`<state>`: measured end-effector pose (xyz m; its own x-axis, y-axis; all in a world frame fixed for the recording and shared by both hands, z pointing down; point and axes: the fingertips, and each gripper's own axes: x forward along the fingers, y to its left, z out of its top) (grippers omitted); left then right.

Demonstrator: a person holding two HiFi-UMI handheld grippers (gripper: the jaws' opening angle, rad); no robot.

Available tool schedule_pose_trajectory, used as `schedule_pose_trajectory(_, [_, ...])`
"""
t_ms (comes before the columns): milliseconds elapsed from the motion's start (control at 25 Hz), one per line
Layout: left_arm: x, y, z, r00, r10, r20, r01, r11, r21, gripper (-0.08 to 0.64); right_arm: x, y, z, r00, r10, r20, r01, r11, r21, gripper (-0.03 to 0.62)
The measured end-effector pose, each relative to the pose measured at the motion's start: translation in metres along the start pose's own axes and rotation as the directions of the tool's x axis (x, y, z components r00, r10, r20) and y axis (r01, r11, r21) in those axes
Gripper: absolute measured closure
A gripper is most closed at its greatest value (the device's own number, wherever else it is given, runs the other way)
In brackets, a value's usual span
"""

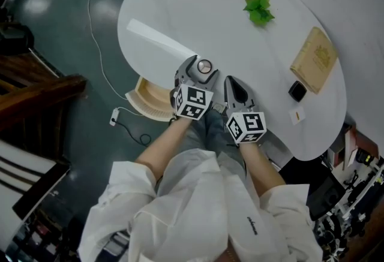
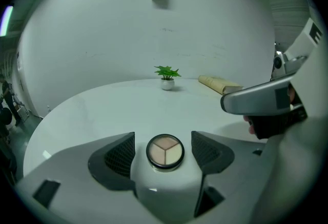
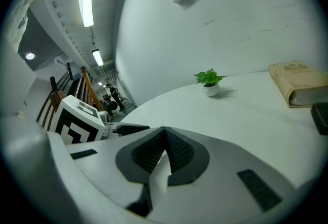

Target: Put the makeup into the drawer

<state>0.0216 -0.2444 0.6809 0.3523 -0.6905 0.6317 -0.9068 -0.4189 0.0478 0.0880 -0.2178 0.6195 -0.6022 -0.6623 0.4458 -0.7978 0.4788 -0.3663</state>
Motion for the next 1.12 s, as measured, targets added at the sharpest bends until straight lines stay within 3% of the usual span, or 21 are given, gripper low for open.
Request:
schedule_pose_trajectory(280, [0.004, 0.000, -0.006, 0.999, 0.021, -0.035, -0.020, 1.000, 0.020, 0.215, 0.000, -0.001, -0.001, 1.000, -0.007, -0.002, 0.007, 1.000, -0.002, 0.575])
schedule_pose_trajectory(520, [0.004, 0.003, -0.007, 0.998, 0.041, -0.047, -0.039, 0.998, 0.041, 0.284, -0.001, 0.000, -0.001, 1.000, -0.010, 0.000, 0.010, 1.000, 0.000, 0.575])
schedule_pose_trajectory(920, [0.001, -0.001, -0.009, 0.998, -0.011, -0.061, 0.015, 0.997, 0.071, 0.316, -0.002, 0.008, 0.000, 1.000, -0.007, -0.001, 0.007, 1.000, -0.010, 0.575])
schedule_pose_trajectory(1120, [-0.013, 0.001, -0.004, 0.999, -0.024, -0.022, 0.026, 0.998, 0.060, 0.318, -0.003, 0.017, 0.002, 1.000, 0.015, 0.002, -0.015, 1.000, -0.016, 0.575])
